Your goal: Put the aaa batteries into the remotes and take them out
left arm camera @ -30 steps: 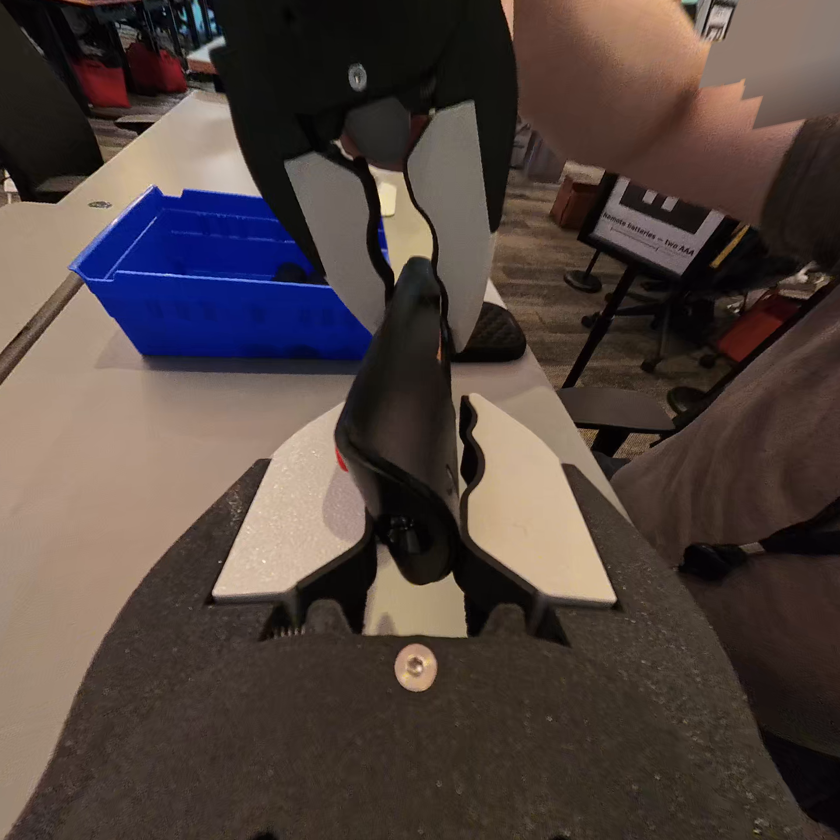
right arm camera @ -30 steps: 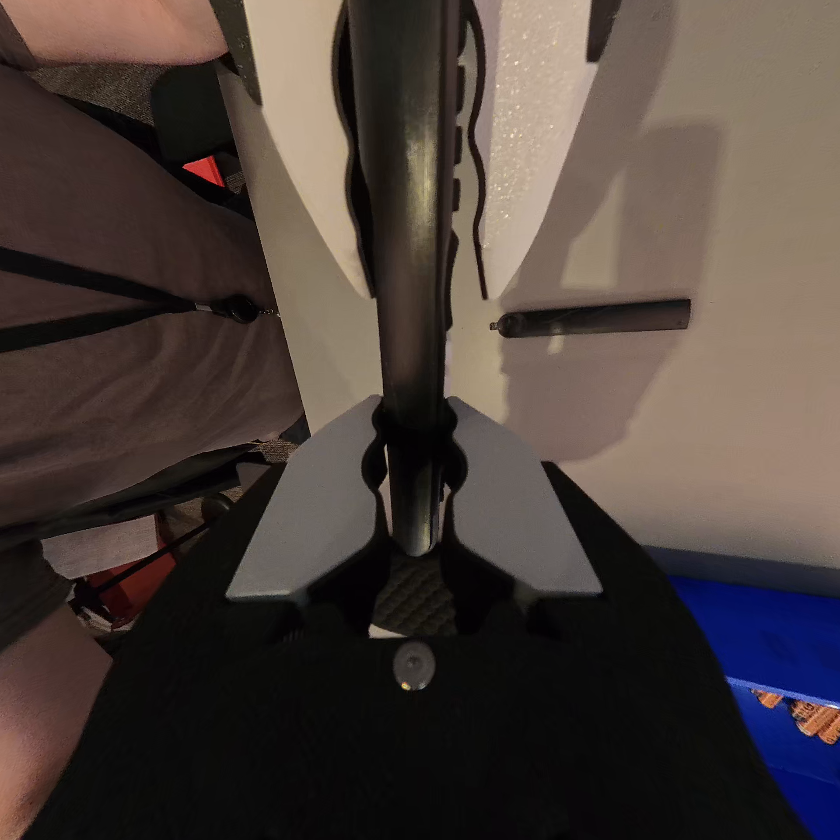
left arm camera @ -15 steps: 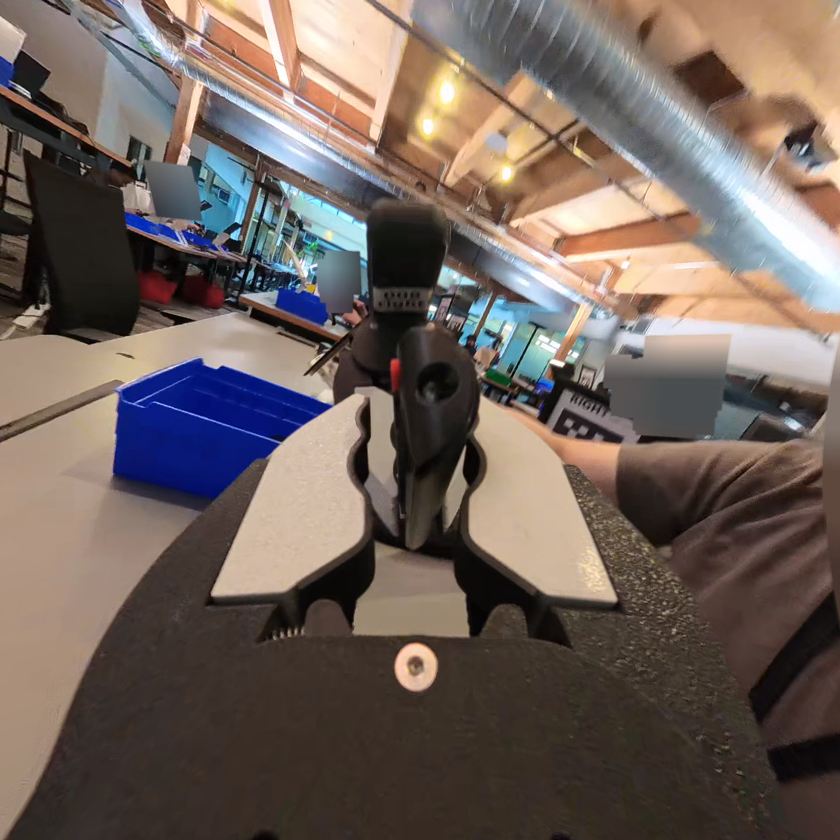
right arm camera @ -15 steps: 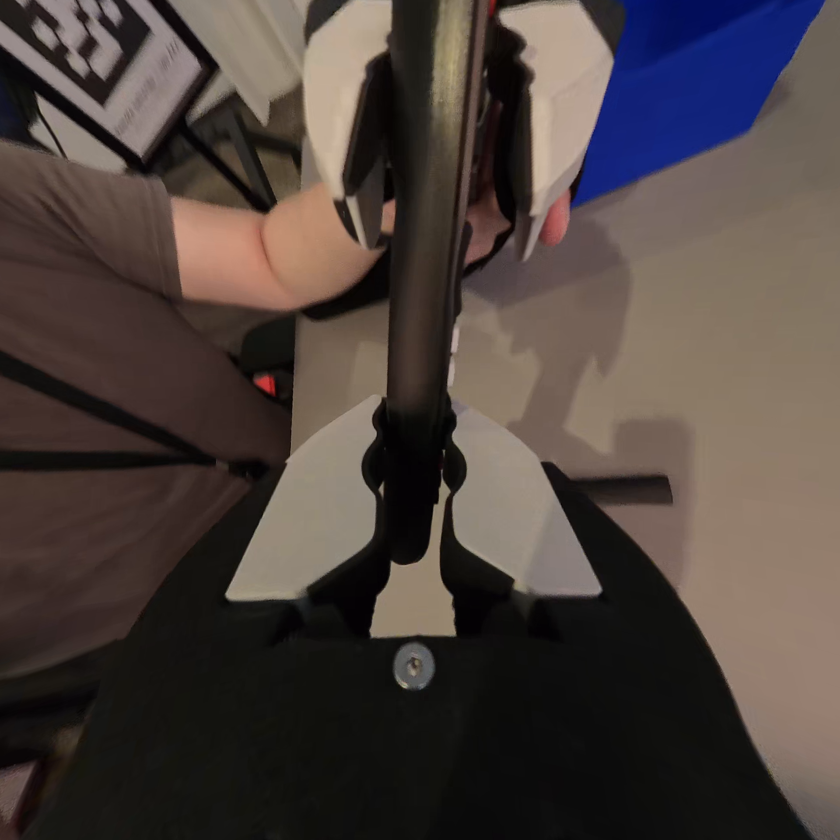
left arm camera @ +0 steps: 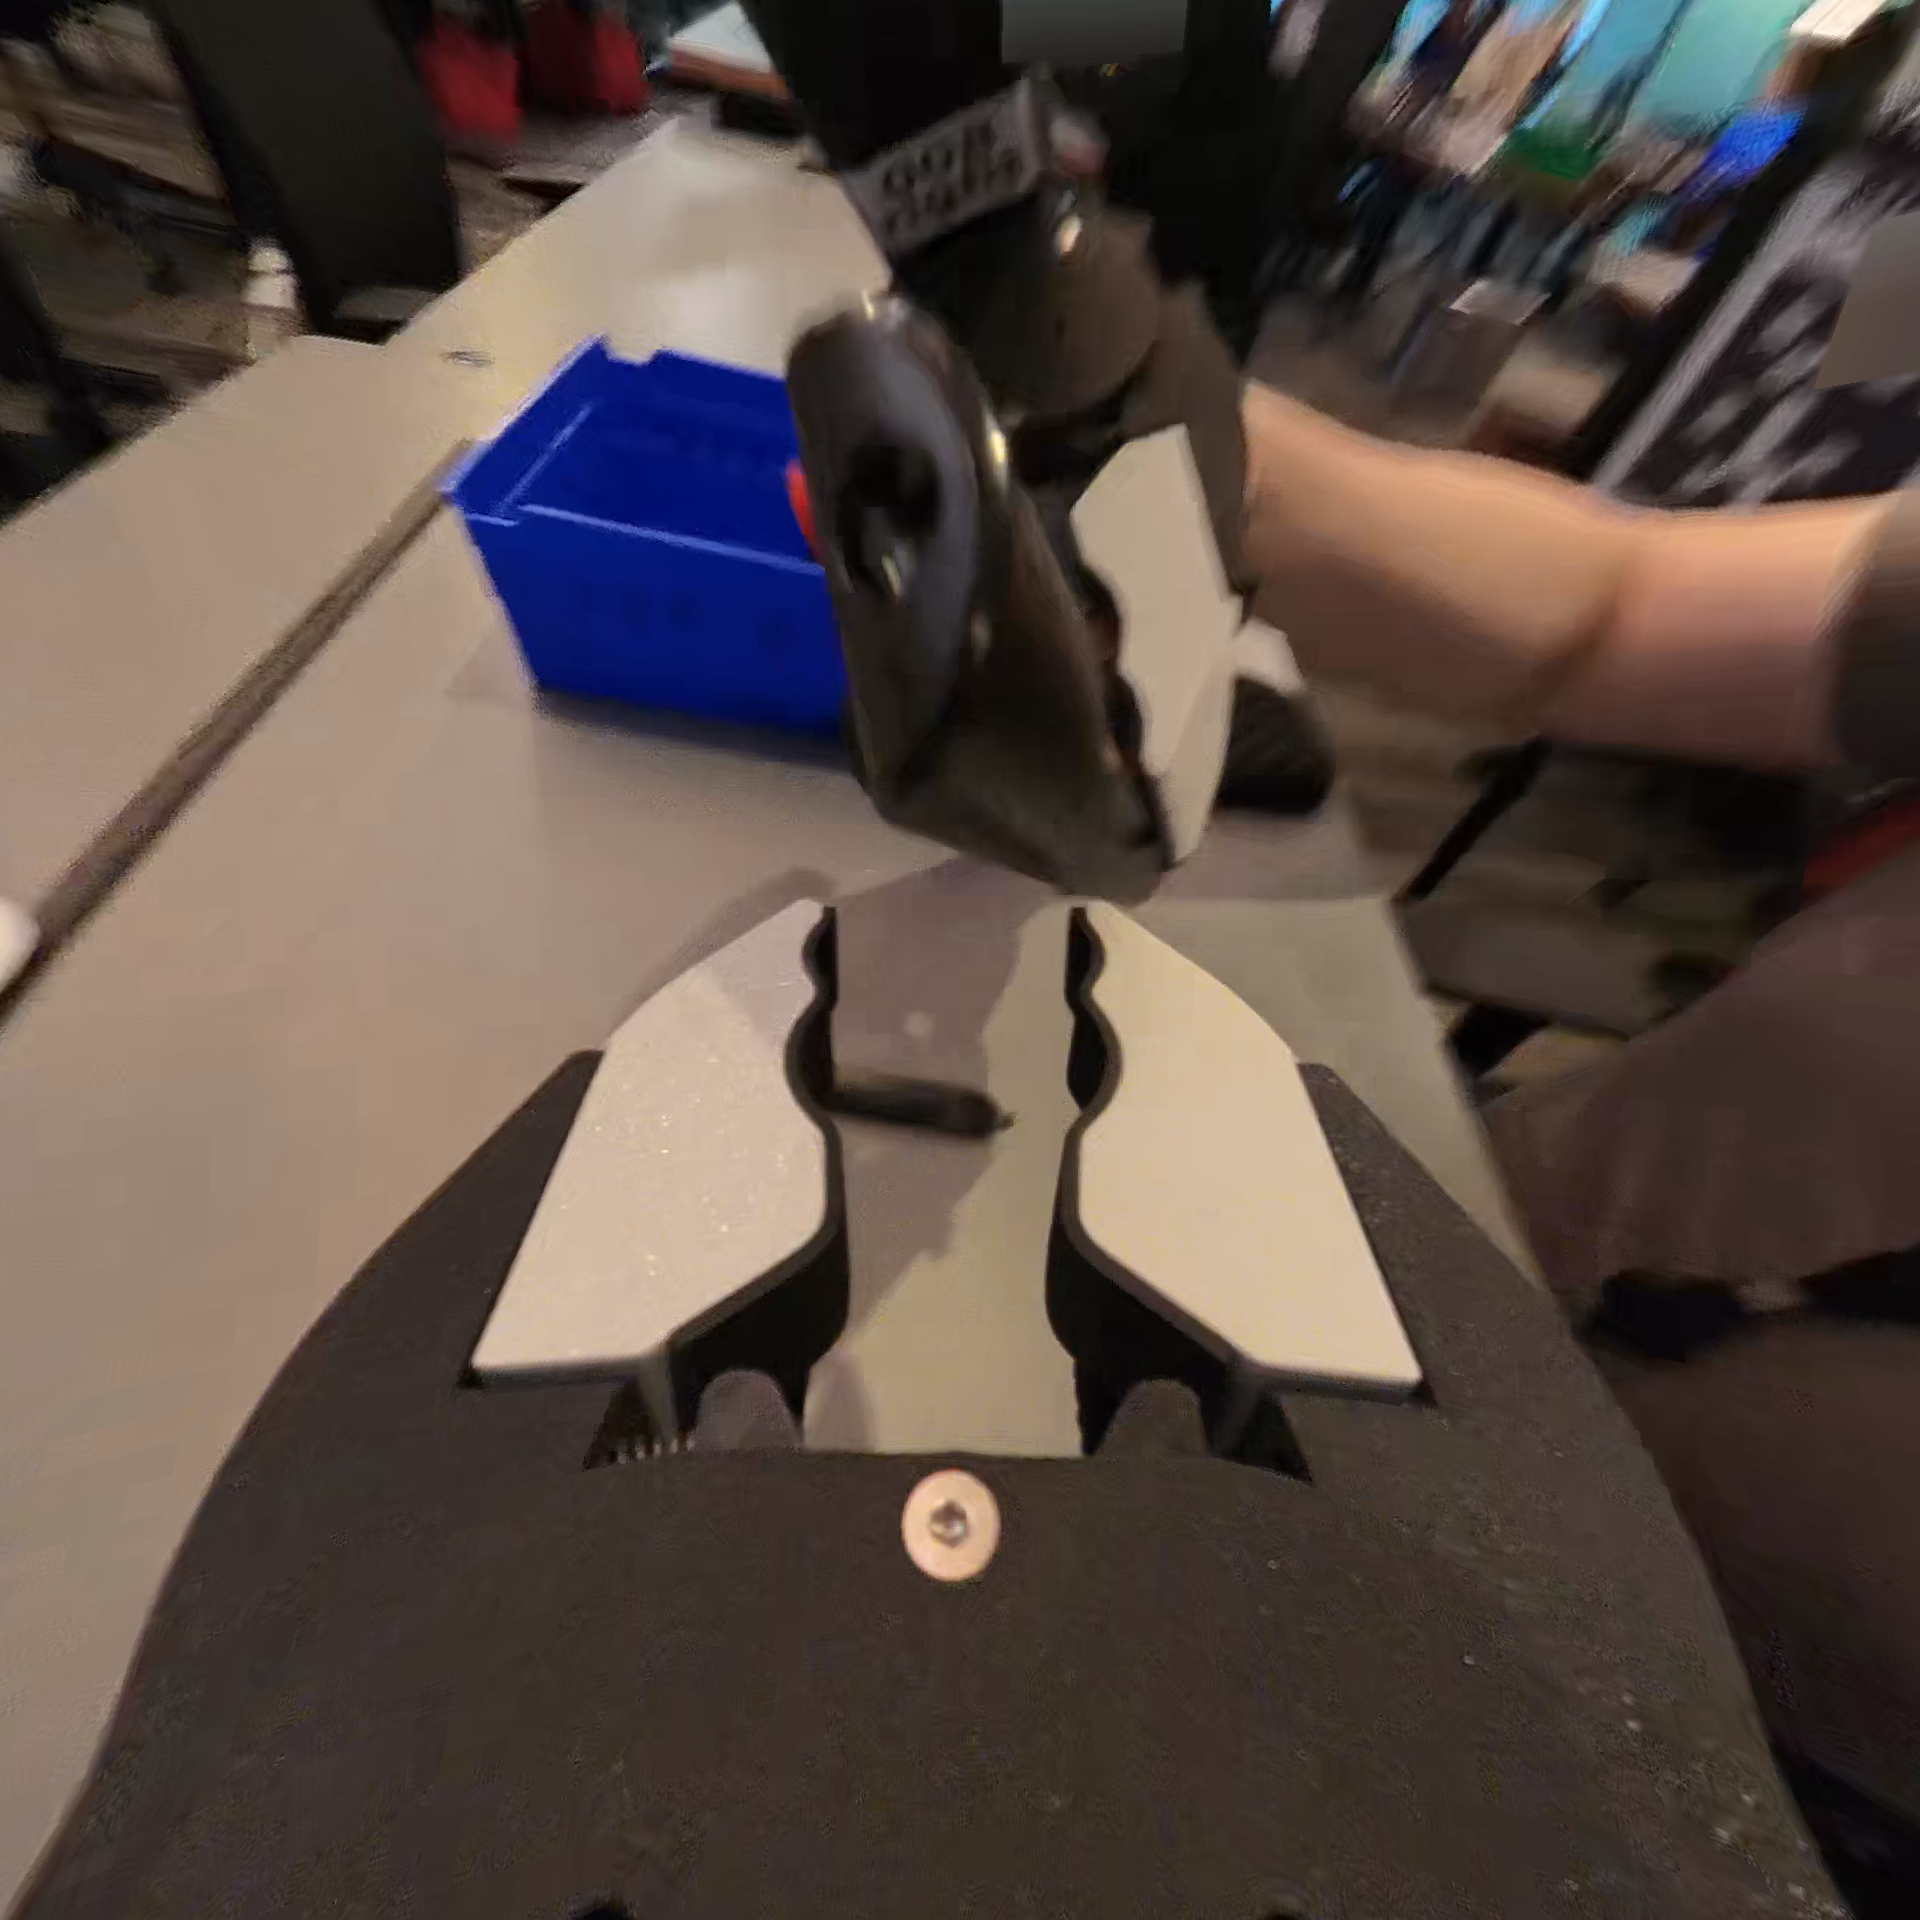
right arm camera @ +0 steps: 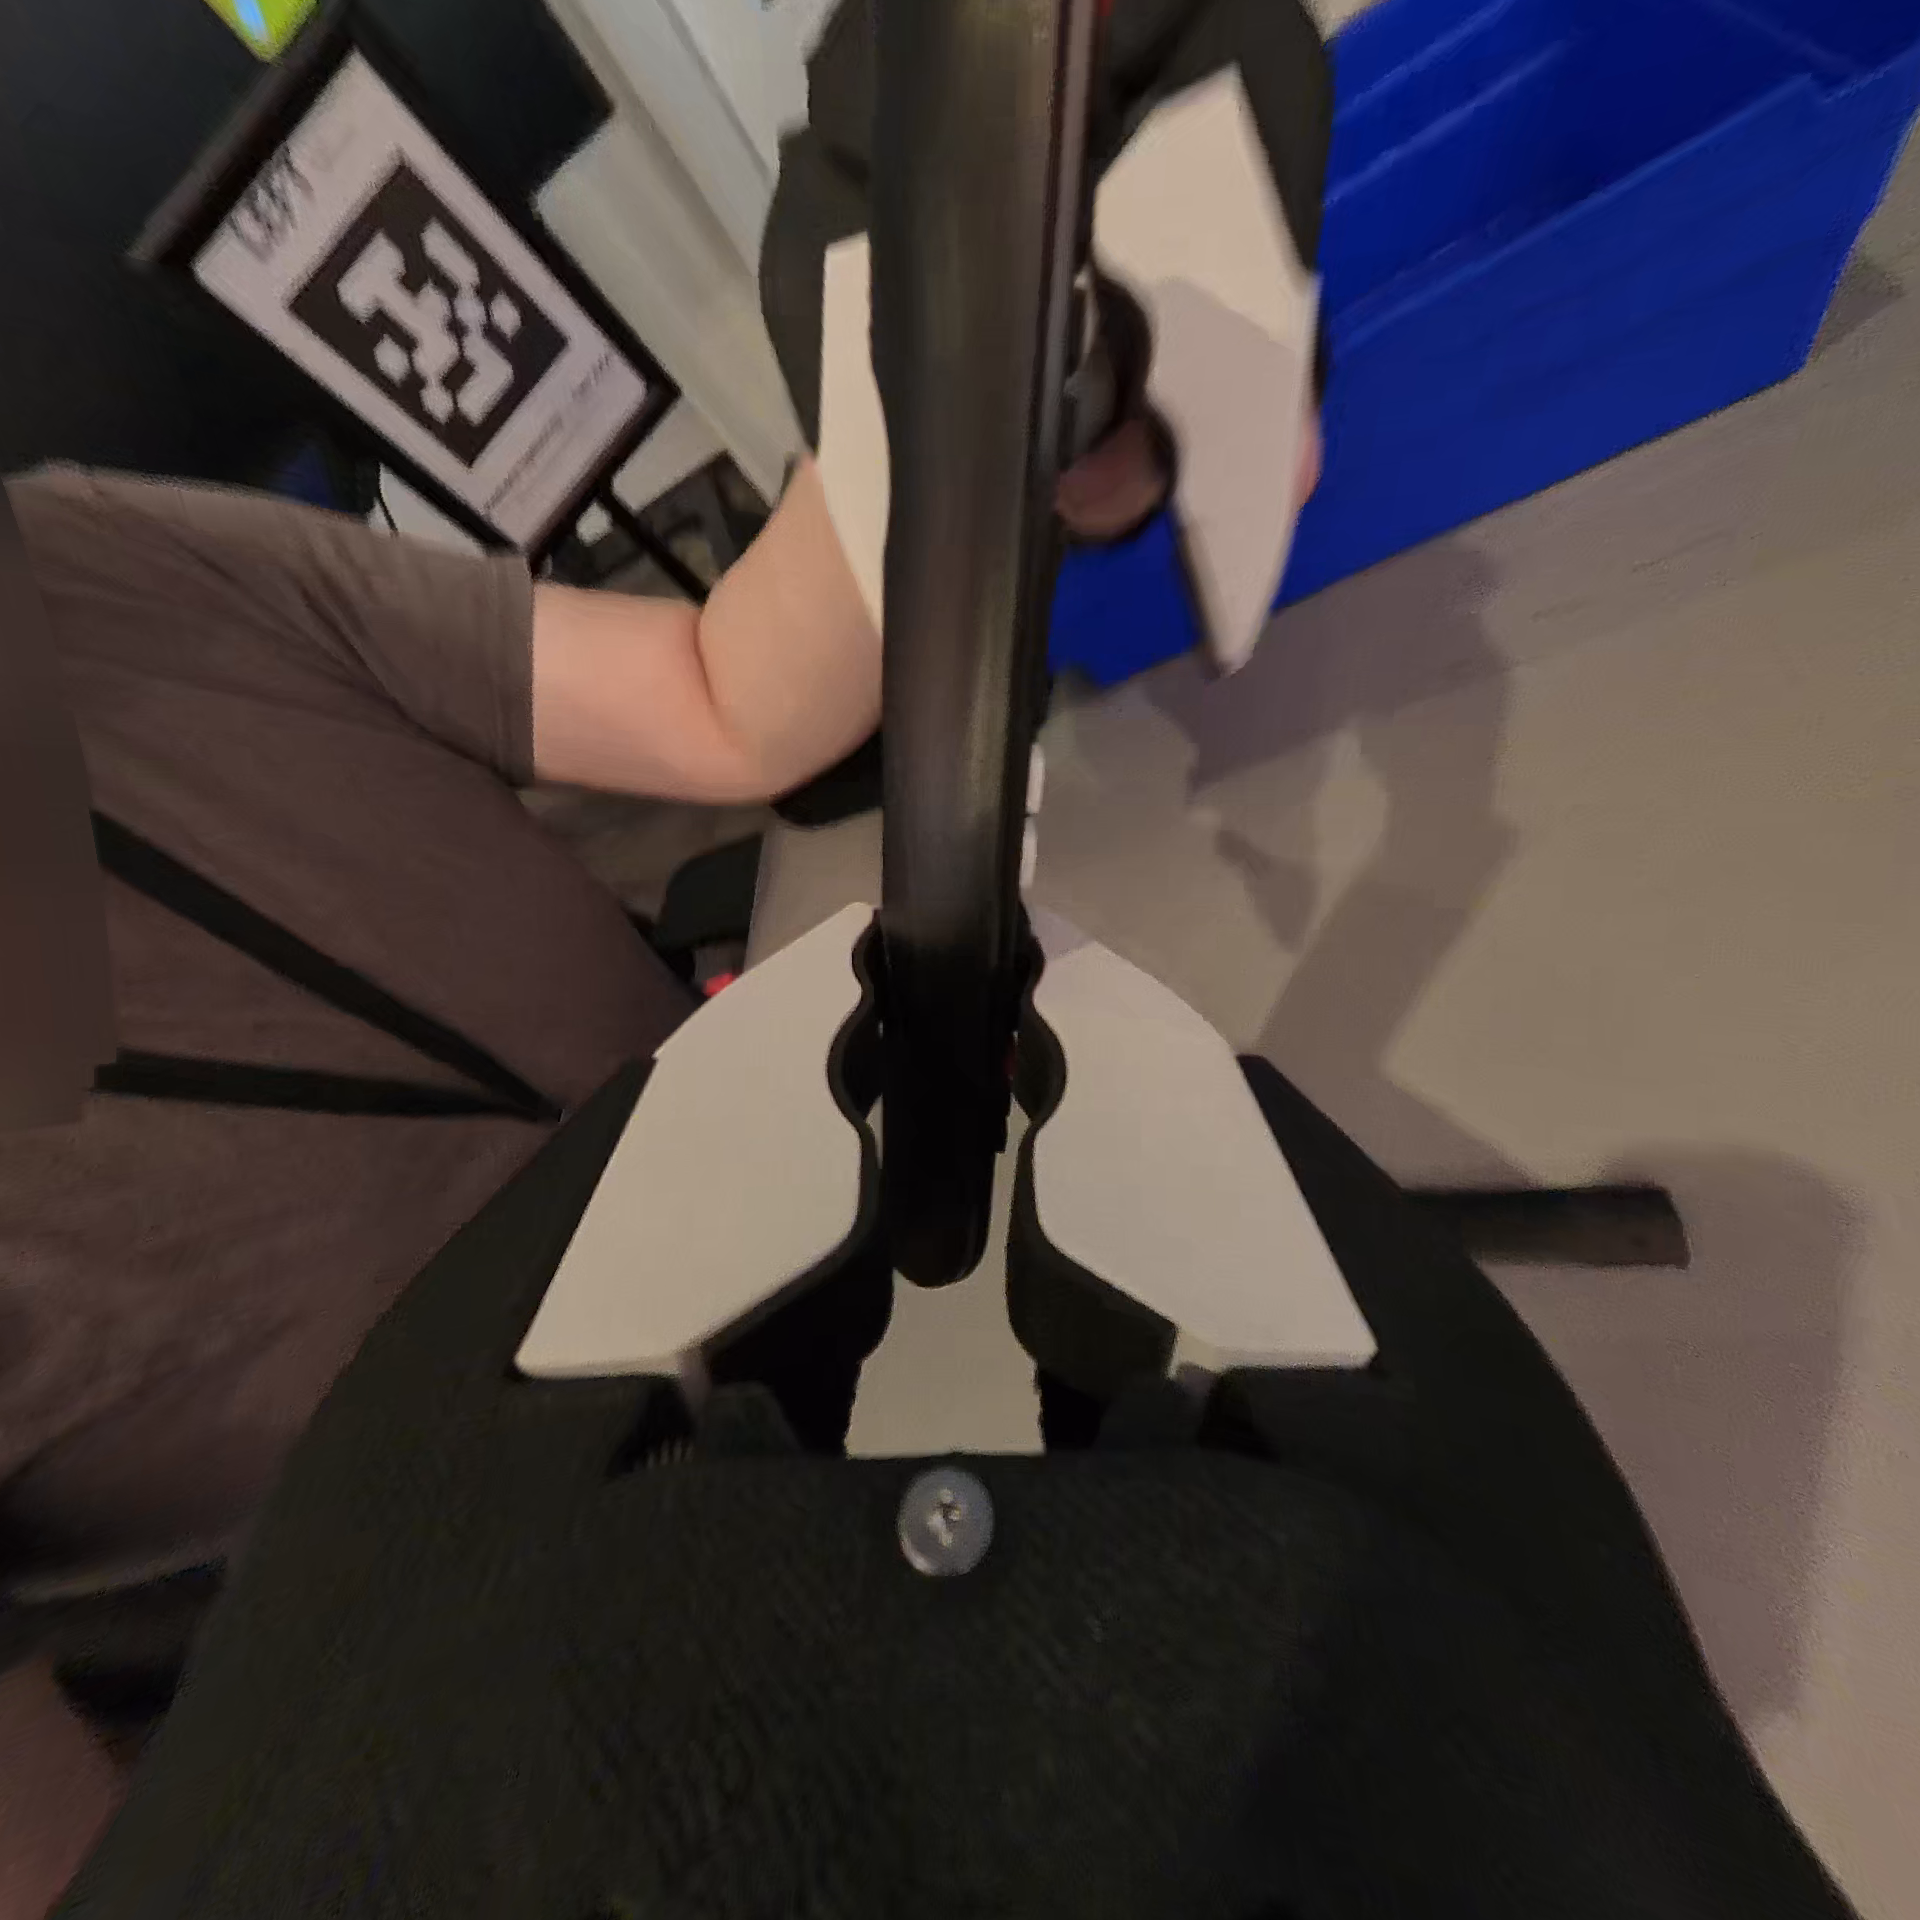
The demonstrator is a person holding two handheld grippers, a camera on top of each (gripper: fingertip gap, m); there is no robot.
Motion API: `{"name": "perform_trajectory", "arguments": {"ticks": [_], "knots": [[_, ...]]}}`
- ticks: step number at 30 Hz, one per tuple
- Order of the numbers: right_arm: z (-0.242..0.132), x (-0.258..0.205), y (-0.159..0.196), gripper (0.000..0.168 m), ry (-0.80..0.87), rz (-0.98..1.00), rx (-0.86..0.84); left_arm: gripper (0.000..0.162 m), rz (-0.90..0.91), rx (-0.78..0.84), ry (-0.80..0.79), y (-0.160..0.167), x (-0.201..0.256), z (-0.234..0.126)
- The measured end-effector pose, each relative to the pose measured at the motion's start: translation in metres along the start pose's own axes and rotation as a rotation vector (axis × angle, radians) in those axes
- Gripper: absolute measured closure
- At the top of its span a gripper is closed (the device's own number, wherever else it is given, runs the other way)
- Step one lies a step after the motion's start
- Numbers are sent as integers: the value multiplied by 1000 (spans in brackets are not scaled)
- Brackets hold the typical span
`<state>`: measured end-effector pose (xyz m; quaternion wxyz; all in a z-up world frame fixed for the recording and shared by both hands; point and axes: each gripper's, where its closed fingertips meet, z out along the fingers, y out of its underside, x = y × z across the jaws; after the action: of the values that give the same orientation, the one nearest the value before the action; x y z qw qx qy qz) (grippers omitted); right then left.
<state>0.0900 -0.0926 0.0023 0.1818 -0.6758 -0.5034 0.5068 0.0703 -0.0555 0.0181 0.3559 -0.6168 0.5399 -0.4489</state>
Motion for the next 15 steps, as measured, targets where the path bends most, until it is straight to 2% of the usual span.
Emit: {"name": "perform_trajectory", "arguments": {"ticks": [2, 5, 9, 11, 15], "knots": [[0, -7, 14, 146, -24, -3, -135, 106, 110, -48, -49, 5, 3, -4], [-1, -12, 29, 146, -36, 30, -303, 105, 162, -75, 28, 8, 23, 2], [-6, -8, 40, 146, 27, 42, -496, 105, 169, -157, 82, 22, 31, 20], [-9, -9, 42, 146, 34, 35, -552, 110, 172, -158, 96, 25, 31, 24], [-14, -13, 40, 146, 28, 62, -565, 110, 191, -129, 108, 25, 30, 26]]}}
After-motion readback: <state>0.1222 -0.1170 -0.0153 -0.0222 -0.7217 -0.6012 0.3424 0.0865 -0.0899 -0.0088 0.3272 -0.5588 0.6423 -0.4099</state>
